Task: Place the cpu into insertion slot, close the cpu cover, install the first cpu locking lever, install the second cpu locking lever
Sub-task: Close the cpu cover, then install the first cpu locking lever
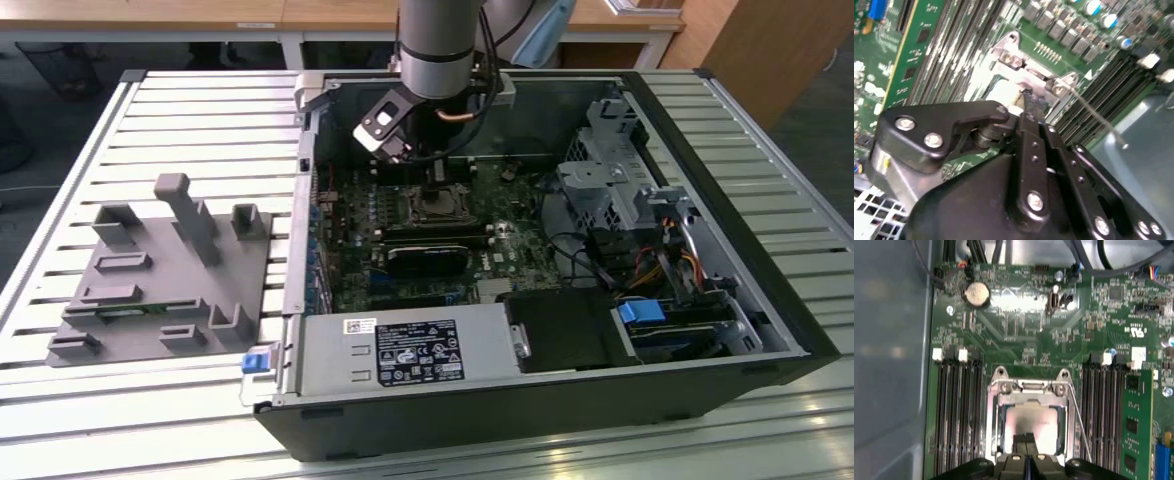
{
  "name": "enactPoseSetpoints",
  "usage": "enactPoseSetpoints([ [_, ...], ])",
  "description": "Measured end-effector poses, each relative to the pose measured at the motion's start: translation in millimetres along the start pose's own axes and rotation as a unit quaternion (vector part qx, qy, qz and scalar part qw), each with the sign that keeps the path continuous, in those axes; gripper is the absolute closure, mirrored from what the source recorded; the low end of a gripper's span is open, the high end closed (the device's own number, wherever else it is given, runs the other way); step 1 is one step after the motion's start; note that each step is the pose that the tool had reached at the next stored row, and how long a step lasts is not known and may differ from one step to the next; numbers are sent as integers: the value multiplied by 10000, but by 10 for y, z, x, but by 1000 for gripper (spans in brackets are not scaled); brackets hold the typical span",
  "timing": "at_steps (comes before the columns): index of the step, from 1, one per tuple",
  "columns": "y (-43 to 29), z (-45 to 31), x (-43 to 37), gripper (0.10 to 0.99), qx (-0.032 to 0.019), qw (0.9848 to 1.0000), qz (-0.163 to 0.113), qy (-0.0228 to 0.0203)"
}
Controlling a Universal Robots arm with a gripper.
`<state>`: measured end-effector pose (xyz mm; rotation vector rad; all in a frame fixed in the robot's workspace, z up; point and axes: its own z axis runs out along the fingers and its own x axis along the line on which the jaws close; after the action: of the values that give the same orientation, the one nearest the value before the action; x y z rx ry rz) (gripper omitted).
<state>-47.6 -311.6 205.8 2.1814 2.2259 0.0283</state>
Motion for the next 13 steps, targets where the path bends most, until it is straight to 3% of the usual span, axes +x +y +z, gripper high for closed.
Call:
enactPoseSetpoints([
  [13, 60, 1, -1, 965, 3, 10000, 0, 1],
])
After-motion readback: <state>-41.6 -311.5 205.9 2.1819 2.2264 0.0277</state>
